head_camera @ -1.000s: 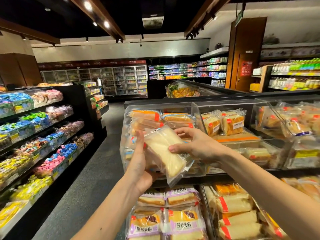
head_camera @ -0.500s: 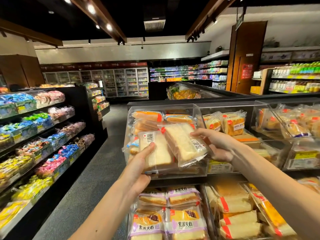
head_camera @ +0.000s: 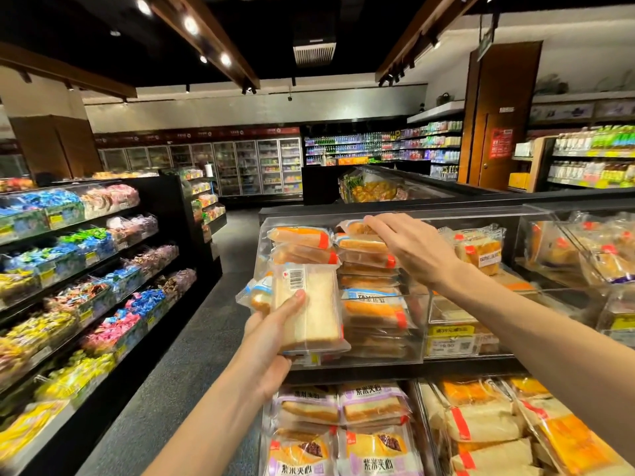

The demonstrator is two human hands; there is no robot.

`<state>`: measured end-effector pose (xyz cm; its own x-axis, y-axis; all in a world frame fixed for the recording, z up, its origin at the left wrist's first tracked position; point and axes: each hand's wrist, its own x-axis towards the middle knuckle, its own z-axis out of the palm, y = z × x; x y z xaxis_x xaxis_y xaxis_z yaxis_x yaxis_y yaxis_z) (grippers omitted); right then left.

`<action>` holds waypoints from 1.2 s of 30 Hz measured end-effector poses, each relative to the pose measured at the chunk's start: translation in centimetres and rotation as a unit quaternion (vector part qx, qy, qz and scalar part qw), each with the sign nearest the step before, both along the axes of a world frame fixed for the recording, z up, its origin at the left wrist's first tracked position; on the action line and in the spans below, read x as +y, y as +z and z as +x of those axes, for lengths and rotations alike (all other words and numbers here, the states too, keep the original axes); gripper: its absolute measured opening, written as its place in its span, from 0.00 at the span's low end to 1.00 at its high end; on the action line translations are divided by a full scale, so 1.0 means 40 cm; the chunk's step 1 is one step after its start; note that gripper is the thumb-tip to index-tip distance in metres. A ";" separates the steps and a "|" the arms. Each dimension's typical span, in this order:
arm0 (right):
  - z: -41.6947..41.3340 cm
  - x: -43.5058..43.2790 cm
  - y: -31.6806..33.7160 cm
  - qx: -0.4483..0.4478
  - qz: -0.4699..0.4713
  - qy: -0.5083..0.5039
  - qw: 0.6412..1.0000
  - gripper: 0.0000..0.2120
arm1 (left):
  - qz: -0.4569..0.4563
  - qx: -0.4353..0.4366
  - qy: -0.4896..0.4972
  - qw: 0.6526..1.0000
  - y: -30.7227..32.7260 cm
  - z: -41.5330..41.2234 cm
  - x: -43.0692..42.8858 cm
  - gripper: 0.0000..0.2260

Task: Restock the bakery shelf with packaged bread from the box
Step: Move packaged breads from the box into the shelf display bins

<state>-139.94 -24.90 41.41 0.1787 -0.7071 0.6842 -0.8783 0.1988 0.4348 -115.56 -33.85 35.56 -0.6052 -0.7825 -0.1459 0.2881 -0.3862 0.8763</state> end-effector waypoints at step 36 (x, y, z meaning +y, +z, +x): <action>-0.107 -0.133 -0.051 -0.154 0.082 -0.134 0.975 0.18 | -0.084 0.007 0.022 0.996 0.043 -0.065 -0.027 0.23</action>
